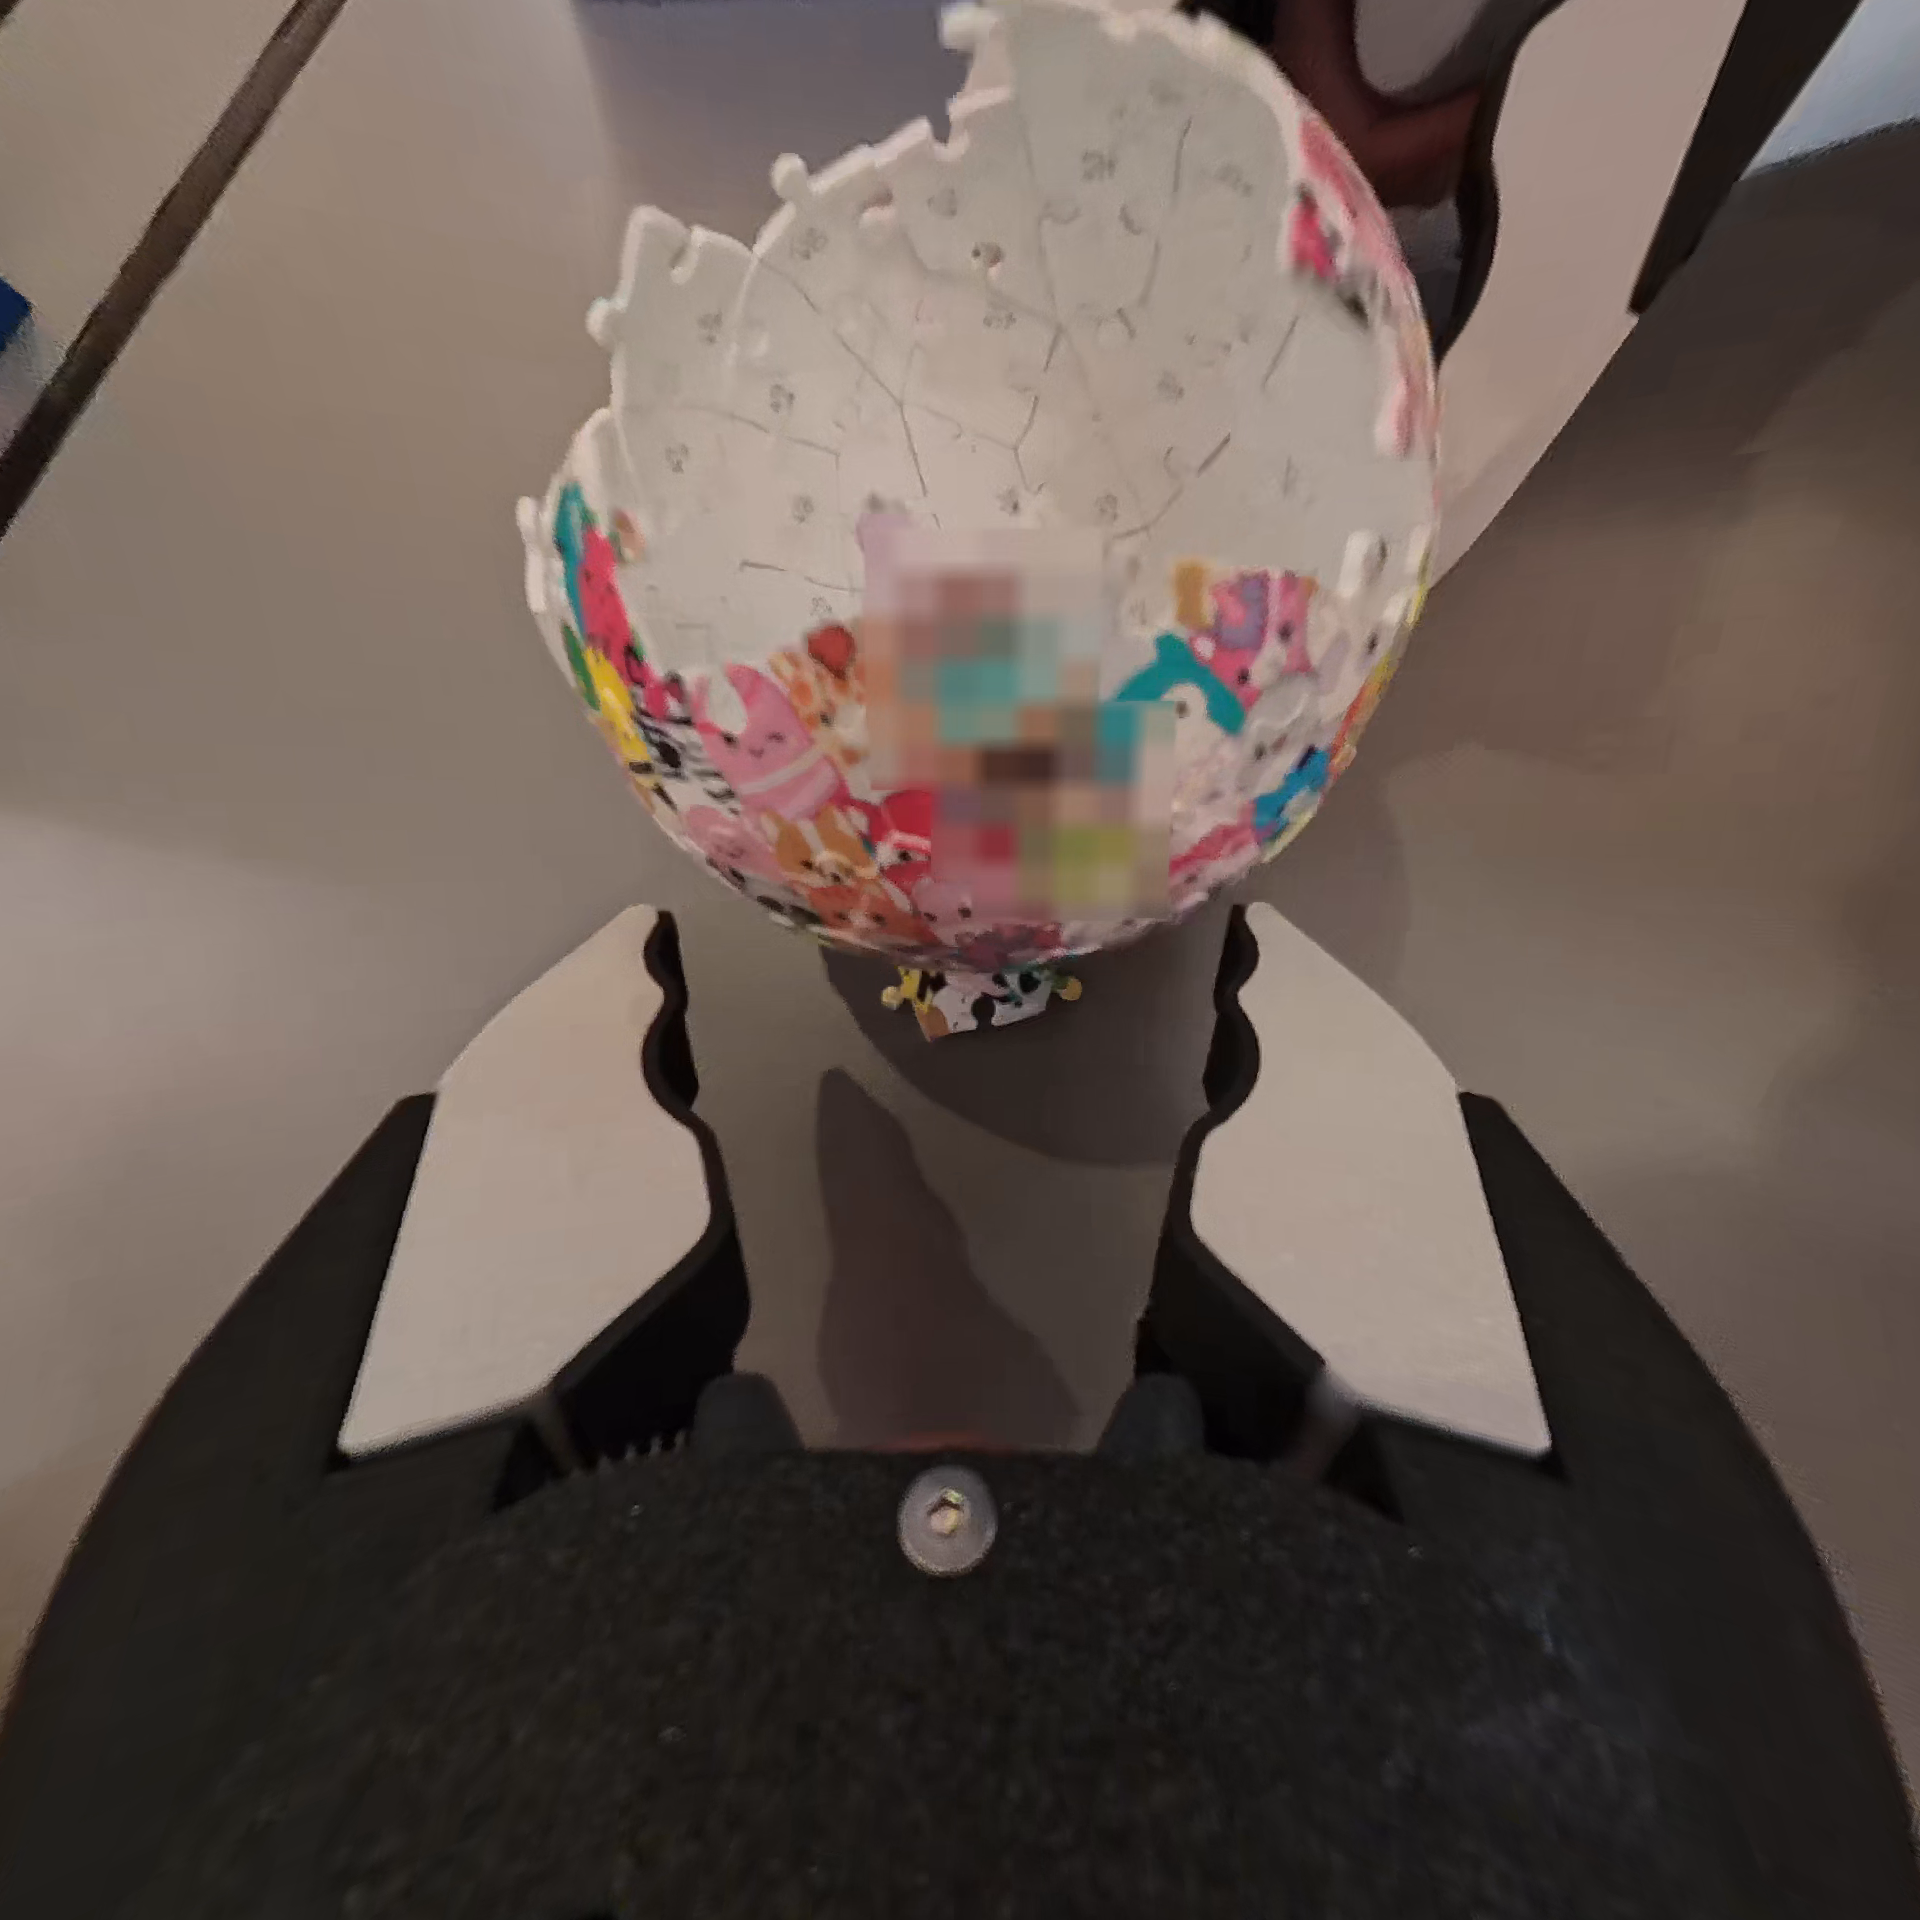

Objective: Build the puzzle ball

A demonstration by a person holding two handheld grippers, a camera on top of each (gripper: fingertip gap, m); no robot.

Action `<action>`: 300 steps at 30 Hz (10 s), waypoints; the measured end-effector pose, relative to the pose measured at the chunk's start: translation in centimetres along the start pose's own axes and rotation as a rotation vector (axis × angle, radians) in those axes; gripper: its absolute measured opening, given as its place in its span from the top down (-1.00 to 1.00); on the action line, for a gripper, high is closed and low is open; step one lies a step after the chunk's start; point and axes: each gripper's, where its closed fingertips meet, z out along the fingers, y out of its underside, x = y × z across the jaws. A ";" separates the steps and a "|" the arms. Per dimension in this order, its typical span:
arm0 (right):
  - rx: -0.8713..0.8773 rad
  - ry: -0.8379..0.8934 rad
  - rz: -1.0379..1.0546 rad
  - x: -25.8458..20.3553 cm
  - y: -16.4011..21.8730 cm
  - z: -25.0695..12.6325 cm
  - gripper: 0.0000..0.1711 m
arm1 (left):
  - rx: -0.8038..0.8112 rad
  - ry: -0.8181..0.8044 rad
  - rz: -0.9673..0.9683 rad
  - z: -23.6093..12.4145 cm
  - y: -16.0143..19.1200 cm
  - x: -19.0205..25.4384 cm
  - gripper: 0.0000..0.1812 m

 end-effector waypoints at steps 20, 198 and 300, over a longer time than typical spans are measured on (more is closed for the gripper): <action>0.023 0.035 0.088 0.2 -1.0 -0.4 -0.10 | -0.001 0.018 -0.100 0.6 -0.5 0.5 -0.02; -0.509 -1.016 -0.495 2.5 -5.5 6.4 0.90 | 0.167 0.063 -0.499 -2.5 3.8 -2.3 0.99; -0.716 -1.348 -0.639 0.6 -5.3 6.1 0.70 | 0.043 0.161 -0.391 -4.4 6.5 1.4 1.00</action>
